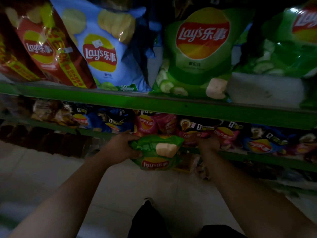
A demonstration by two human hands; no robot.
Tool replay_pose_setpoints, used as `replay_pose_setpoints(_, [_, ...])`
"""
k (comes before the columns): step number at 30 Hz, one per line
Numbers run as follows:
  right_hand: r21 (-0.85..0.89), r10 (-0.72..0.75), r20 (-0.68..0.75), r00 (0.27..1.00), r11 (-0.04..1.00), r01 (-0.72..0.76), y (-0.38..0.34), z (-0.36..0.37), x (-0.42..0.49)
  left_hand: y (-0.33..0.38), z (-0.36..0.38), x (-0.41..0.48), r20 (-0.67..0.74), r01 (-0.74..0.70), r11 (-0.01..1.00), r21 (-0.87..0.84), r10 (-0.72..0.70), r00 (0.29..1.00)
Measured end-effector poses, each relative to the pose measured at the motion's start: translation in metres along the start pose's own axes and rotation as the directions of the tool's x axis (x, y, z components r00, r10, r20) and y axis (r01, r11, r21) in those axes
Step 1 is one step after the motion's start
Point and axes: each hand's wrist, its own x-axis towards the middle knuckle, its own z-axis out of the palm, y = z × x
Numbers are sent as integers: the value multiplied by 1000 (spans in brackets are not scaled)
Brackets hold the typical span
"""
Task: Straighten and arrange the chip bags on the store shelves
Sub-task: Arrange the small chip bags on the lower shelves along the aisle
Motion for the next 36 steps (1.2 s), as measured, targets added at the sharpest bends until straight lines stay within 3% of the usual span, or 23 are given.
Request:
replay_pose_setpoints(4, [114, -19, 31, 999, 993, 15, -4, -38, -32, 36, -3, 0, 35, -46, 999, 25, 45, 998])
replay_pose_setpoints(6, [341, -45, 149, 988, 940, -9, -6, -65, -58, 59, -7, -5, 56, -71, 997, 19, 70, 996])
replay_pose_setpoints(8, [514, -98, 353, 930, 852, -106, -9, -97, -83, 85, -10, -9, 91, -110, 994, 17, 108, 990])
replay_pose_setpoints(10, [495, -130, 538, 833, 849, -187, -12, -133, -101, 116, -15, -13, 116, -143, 989, -23, 145, 983])
replay_pose_setpoints(12, [499, -222, 617, 755, 853, -157, -12, -174, -109, 150, -21, -18, 114, -166, 983, -77, 174, 978])
replay_pose_setpoints(15, [424, -378, 587, 716, 897, 126, -20, -229, -120, 203, -27, -23, 140, -201, 974, -107, 215, 967])
replay_pose_setpoints(18, [350, -431, 452, 781, 891, 289, -38, -269, -128, 255, -30, -25, 73, -300, 951, -74, 305, 949])
replay_pose_setpoints(20, [416, -455, 309, 835, 854, 312, -49, -294, -127, 285, -33, -25, -57, -378, 925, -36, 376, 925])
replay_pose_setpoints(24, [506, -419, 126, 899, 807, 305, -74, -341, -119, 313, -35, -16, -257, -426, 874, -234, 366, 894])
replay_pose_setpoints(29, [626, -382, 52, 923, 732, 268, -114, -371, -109, 321, -32, 2, -241, -348, 898, -269, 287, 927])
replay_pose_setpoints(36, [592, -459, -37, 888, 705, 389, -141, -355, -95, 352, -12, 21, -207, -397, 870, -294, 347, 915])
